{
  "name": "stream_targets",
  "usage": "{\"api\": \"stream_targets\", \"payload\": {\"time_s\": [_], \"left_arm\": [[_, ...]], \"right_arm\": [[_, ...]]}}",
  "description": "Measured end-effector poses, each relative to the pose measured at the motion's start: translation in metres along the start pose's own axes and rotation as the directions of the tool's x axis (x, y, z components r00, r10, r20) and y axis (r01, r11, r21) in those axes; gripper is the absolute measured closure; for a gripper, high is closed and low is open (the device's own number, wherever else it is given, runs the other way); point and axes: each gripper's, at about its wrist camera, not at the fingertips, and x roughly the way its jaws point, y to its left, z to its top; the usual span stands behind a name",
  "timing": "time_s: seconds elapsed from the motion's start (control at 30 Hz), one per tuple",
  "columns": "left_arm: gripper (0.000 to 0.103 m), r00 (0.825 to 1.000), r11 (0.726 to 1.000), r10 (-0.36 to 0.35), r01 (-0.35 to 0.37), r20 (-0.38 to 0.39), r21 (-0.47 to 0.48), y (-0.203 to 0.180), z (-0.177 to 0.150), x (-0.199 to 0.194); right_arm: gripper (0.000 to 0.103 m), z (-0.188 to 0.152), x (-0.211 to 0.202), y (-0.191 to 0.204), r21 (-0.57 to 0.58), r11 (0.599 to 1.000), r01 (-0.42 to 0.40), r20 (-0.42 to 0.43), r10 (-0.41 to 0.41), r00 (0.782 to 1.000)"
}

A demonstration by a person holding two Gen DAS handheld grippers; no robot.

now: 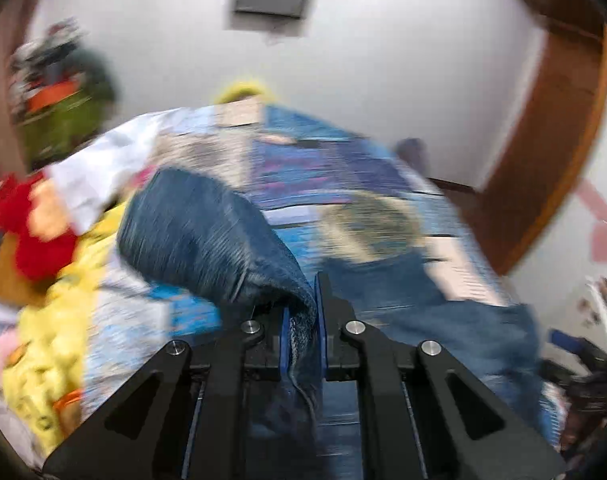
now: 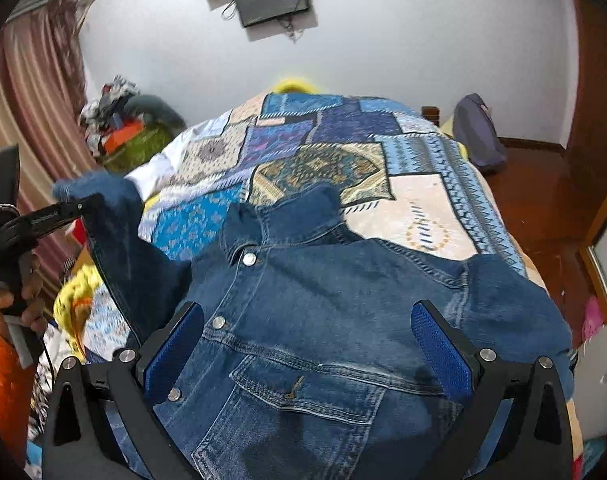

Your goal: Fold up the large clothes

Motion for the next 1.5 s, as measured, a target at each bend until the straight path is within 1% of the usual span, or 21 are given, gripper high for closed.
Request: {"api": "stream_targets", "payload": {"time_s": [0.13, 0.27, 0.33, 0.4, 0.43, 0.5, 0.57, 0.63, 0.7, 0.77, 0.87, 0.93, 1.0, 1.07, 1.13, 1.23, 1.3, 1.33, 1.37, 1.43, 1.5], "left_arm": [[0.093, 0.988, 0.987, -0.134, 0.139, -0.072, 0.078, -0.061, -0.005, 0.016], [0.093, 0.967, 0.964, -0.166, 0.200, -0.192, 0.175, -0.108, -0.035, 0.045], [0.093, 0.947, 0.952, -0.167, 0.227, -0.273, 0.205, -0.127, -0.058, 0.065], [0.093, 0.919, 0.936, -0.172, 0.265, -0.354, 0.233, -0.144, -0.084, 0.080], [0.088, 0.912, 0.927, -0.169, 0.276, -0.373, 0.254, -0.151, -0.096, 0.082], [0.072, 0.910, 0.906, -0.149, 0.282, -0.388, 0.314, -0.165, -0.115, 0.079], [0.039, 0.909, 0.884, -0.138, 0.292, -0.393, 0.365, -0.173, -0.124, 0.072], [0.028, 0.919, 0.870, -0.129, 0.285, -0.372, 0.403, -0.175, -0.126, 0.060], [0.026, 0.935, 0.866, -0.120, 0.263, -0.334, 0.426, -0.172, -0.126, 0.043], [0.021, 0.949, 0.873, -0.108, 0.234, -0.298, 0.428, -0.156, -0.116, 0.031], [0.016, 0.971, 0.907, -0.076, 0.162, -0.227, 0.389, -0.123, -0.102, 0.013], [0.011, 0.983, 0.932, -0.016, 0.082, -0.185, 0.354, -0.093, -0.092, 0.007], [0.010, 0.986, 0.948, 0.060, -0.007, -0.156, 0.320, -0.063, -0.087, 0.007], [0.010, 0.979, 0.956, 0.134, -0.087, -0.155, 0.280, -0.034, -0.086, 0.013], [0.010, 0.963, 0.960, 0.204, -0.162, -0.176, 0.228, 0.001, -0.091, 0.025], [0.010, 0.944, 0.968, 0.234, -0.204, -0.234, 0.147, 0.042, -0.107, 0.042], [0.010, 0.924, 0.964, 0.263, -0.241, -0.277, 0.114, 0.066, -0.122, 0.052], [0.010, 0.915, 0.963, 0.269, -0.251, -0.299, 0.099, 0.075, -0.129, 0.059], [0.010, 0.907, 0.962, 0.273, -0.259, -0.320, 0.087, 0.082, -0.135, 0.065], [0.010, 0.888, 0.961, 0.270, -0.270, -0.373, 0.052, 0.098, -0.148, 0.074], [0.010, 0.883, 0.962, 0.254, -0.273, -0.395, 0.007, 0.109, -0.153, 0.077]], "right_arm": [[0.000, 0.005, -0.019, -0.014, 0.037, 0.999, -0.005, 0.035, 0.004, 0.999], [0.000, 0.006, -0.029, -0.028, 0.055, 0.998, 0.013, 0.037, -0.015, 0.999], [0.000, 0.005, -0.029, -0.035, 0.067, 0.997, 0.027, 0.028, -0.029, 0.999], [0.000, 0.003, -0.026, -0.043, 0.088, 0.996, 0.025, -0.001, -0.025, 1.000], [0.000, 0.001, -0.023, -0.046, 0.098, 0.995, 0.021, -0.015, -0.019, 1.000], [0.000, -0.002, -0.017, -0.053, 0.127, 0.992, 0.006, -0.049, 0.000, 0.999], [0.000, -0.004, -0.008, -0.058, 0.154, 0.988, -0.013, -0.087, 0.027, 0.996], [0.000, -0.006, 0.000, -0.061, 0.180, 0.983, -0.033, -0.116, 0.054, 0.992], [0.000, -0.005, 0.010, -0.065, 0.215, 0.975, -0.058, -0.142, 0.090, 0.986], [0.000, -0.004, 0.019, -0.066, 0.245, 0.966, -0.082, -0.165, 0.125, 0.978], [0.000, -0.001, 0.039, -0.067, 0.303, 0.947, -0.107, -0.209, 0.176, 0.962], [0.000, 0.001, 0.052, -0.068, 0.336, 0.934, -0.124, -0.237, 0.211, 0.948], [0.000, 0.004, 0.068, -0.067, 0.382, 0.914, -0.139, -0.270, 0.254, 0.929], [0.001, 0.006, 0.082, -0.065, 0.412, 0.900, -0.140, -0.299, 0.279, 0.913], [0.007, 0.007, 0.096, -0.060, 0.427, 0.893, -0.142, -0.335, 0.302, 0.893], [0.016, 0.002, 0.115, -0.048, 0.403, 0.906, -0.129, -0.408, 0.304, 0.861], [0.032, -0.008, 0.126, -0.044, 0.409, 0.905, -0.120, -0.453, 0.315, 0.834], [0.036, -0.012, 0.130, -0.043, 0.407, 0.908, -0.098, -0.468, 0.300, 0.831], [0.045, -0.015, 0.131, -0.043, 0.395, 0.916, -0.073, -0.460, 0.267, 0.847], [0.054, -0.015, 0.133, -0.042, 0.383, 0.922, -0.057, -0.450, 0.240, 0.860], [0.069, -0.010, 0.130, -0.041, 0.379, 0.923, -0.068, -0.426, 0.240, 0.872]]}}
